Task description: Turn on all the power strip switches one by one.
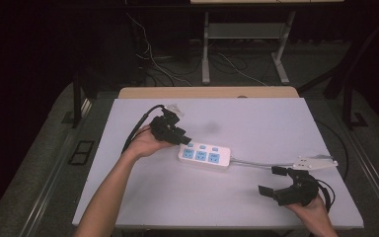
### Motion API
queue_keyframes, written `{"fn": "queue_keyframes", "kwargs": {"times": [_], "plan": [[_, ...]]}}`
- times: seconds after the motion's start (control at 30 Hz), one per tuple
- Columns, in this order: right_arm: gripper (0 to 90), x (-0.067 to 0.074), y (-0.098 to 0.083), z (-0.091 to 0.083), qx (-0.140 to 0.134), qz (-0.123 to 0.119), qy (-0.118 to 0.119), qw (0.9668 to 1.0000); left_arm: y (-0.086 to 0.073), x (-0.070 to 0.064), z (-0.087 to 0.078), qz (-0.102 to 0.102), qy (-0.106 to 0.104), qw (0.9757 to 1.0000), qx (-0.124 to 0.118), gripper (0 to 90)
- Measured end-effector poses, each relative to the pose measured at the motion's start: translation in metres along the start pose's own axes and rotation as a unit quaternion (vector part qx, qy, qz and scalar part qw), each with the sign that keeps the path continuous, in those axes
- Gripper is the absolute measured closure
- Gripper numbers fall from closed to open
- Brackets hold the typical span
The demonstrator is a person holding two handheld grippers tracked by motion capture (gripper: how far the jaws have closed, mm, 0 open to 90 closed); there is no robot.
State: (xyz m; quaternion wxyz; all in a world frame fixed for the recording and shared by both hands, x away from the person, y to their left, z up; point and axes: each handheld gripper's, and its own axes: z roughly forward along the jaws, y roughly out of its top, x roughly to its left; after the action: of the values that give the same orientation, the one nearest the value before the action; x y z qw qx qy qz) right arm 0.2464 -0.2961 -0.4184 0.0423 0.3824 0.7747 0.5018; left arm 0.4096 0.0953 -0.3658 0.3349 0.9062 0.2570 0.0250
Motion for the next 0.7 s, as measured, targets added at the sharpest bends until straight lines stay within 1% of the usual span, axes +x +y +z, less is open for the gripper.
{"fn": "queue_keyframes", "kwargs": {"times": [0.1, 0.2, 0.23, 0.3, 0.33, 0.4, 0.43, 0.47, 0.53, 0.57, 0.6, 0.7], "plan": [[0.5, 0.000, 0.000, 0.000, -0.001, 0.000, 0.000, 1.0000, 0.000, 0.002, 0.004, -0.002, -0.010, 0.9999, -0.003, 62.6], [0.5, 0.000, 0.000, 0.000, -0.001, 0.000, 0.000, 1.0000, 0.001, 0.003, 0.008, -0.004, -0.014, 0.9999, -0.004, 67.7], [0.5, 0.000, 0.000, 0.000, -0.001, 0.000, 0.000, 1.0000, 0.001, 0.004, 0.010, -0.003, -0.016, 0.9999, -0.003, 67.7], [0.5, 0.000, 0.000, 0.000, -0.001, 0.000, 0.001, 1.0000, 0.000, 0.005, 0.012, -0.005, -0.022, 0.9997, -0.005, 71.6], [0.5, 0.000, 0.000, 0.000, -0.001, 0.000, 0.001, 1.0000, 0.000, 0.005, 0.013, -0.007, -0.023, 0.9997, -0.007, 71.6], [0.5, 0.000, 0.000, -0.001, -0.002, -0.001, 0.000, 1.0000, 0.001, 0.007, 0.015, -0.011, -0.023, 0.9996, -0.011, 76.1], [0.5, 0.000, 0.000, -0.001, -0.002, -0.001, 0.000, 1.0000, 0.001, 0.008, 0.016, -0.012, -0.022, 0.9996, -0.011, 76.1], [0.5, 0.000, 0.000, -0.001, -0.002, -0.001, 0.001, 1.0000, 0.000, 0.009, 0.017, -0.014, -0.022, 0.9996, -0.011, 79.6], [0.5, 0.000, 0.000, -0.001, -0.002, -0.001, 0.001, 1.0000, 0.000, 0.010, 0.020, -0.017, -0.020, 0.9996, -0.008, 83.1], [0.5, 0.000, 0.000, -0.001, -0.002, -0.001, 0.001, 1.0000, -0.001, 0.011, 0.021, -0.016, -0.020, 0.9997, -0.005, 83.1], [0.5, -0.001, 0.001, -0.001, -0.002, -0.002, 0.001, 1.0000, -0.001, 0.011, 0.022, -0.018, -0.019, 0.9996, -0.002, 86.6], [0.5, -0.001, 0.001, -0.001, -0.002, -0.002, 0.002, 1.0000, -0.002, 0.012, 0.026, -0.018, -0.017, 0.9997, 0.002, 88.7]]}}
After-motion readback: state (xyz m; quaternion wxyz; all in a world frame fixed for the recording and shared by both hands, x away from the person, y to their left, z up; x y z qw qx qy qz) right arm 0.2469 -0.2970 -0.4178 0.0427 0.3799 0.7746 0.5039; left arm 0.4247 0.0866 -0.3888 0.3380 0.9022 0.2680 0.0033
